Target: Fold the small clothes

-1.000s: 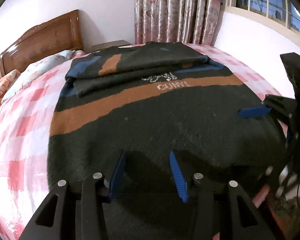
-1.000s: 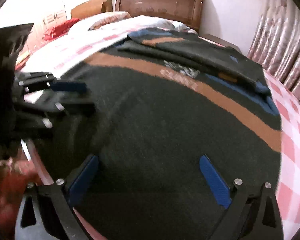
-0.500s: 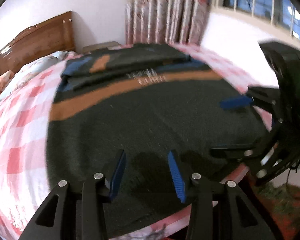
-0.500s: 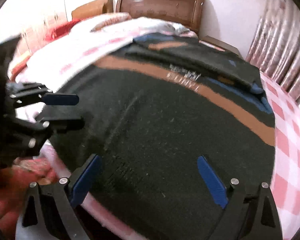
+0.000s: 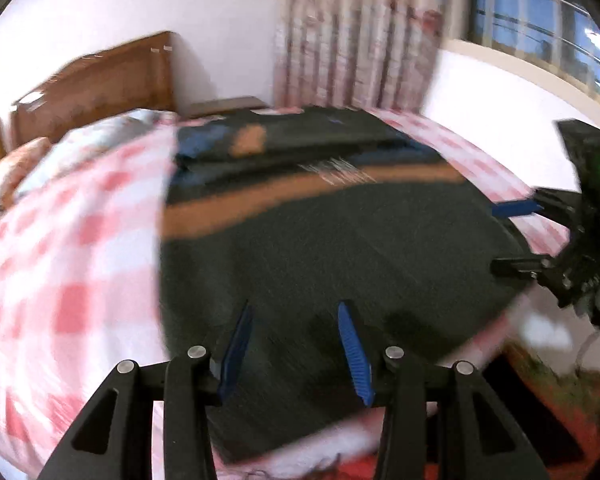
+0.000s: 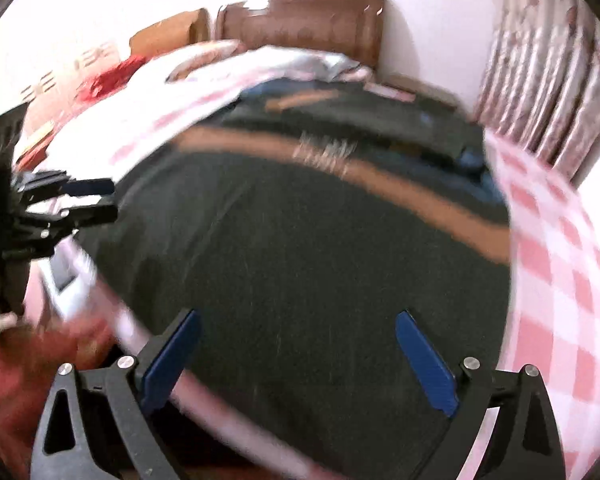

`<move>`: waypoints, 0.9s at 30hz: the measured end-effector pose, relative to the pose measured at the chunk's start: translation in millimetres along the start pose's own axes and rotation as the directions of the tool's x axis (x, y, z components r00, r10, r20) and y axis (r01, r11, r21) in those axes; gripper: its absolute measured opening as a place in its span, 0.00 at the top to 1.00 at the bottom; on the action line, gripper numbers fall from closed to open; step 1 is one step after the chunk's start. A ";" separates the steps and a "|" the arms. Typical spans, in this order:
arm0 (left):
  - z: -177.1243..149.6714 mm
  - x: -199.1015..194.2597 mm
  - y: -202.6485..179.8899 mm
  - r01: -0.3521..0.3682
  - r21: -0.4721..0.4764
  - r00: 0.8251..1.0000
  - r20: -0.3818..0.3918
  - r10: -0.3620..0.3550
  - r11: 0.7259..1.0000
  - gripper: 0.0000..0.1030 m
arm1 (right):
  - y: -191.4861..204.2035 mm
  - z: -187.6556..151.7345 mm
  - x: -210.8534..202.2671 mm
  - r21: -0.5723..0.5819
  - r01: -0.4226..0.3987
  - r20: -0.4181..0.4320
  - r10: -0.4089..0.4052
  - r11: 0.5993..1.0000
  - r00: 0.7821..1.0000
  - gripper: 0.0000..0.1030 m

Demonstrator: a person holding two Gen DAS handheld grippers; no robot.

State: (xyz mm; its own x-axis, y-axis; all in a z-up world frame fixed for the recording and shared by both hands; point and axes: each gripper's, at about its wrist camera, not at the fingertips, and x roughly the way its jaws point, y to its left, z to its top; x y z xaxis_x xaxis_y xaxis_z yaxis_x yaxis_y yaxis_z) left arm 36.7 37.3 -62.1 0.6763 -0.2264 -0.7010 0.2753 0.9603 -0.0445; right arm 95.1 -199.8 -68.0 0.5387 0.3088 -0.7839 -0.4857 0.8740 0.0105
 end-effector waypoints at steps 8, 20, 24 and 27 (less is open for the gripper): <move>-5.6 35.9 43.0 -0.065 -0.075 0.997 -0.037 0.063 0.995 0.55 | -8.6 3.5 48.0 0.033 0.033 -0.036 -0.032 0.999 0.999 0.00; 2.5 10.0 -24.6 0.022 0.054 0.999 -0.029 -0.021 0.998 0.59 | 19.2 7.8 25.1 0.003 0.004 -0.012 -0.004 1.000 1.000 0.00; -7.4 33.2 -43.7 0.021 0.104 0.998 -0.061 -0.015 0.994 0.56 | 57.8 10.3 52.3 -0.109 -0.019 -0.052 0.014 0.994 0.999 0.00; -13.5 27.5 -31.2 0.048 0.078 0.997 -0.060 -0.043 0.996 0.54 | 48.3 1.5 48.1 -0.090 -0.037 -0.022 0.035 0.995 0.999 0.00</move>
State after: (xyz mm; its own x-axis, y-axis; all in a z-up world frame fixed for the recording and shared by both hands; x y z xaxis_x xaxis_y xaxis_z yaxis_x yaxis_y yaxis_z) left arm 37.5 3.4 -89.5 0.6214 -0.2572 -0.7401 0.3593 0.9329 -0.0225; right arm 98.5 -142.1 -104.3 0.5061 0.3312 -0.7964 -0.5656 0.8245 -0.0166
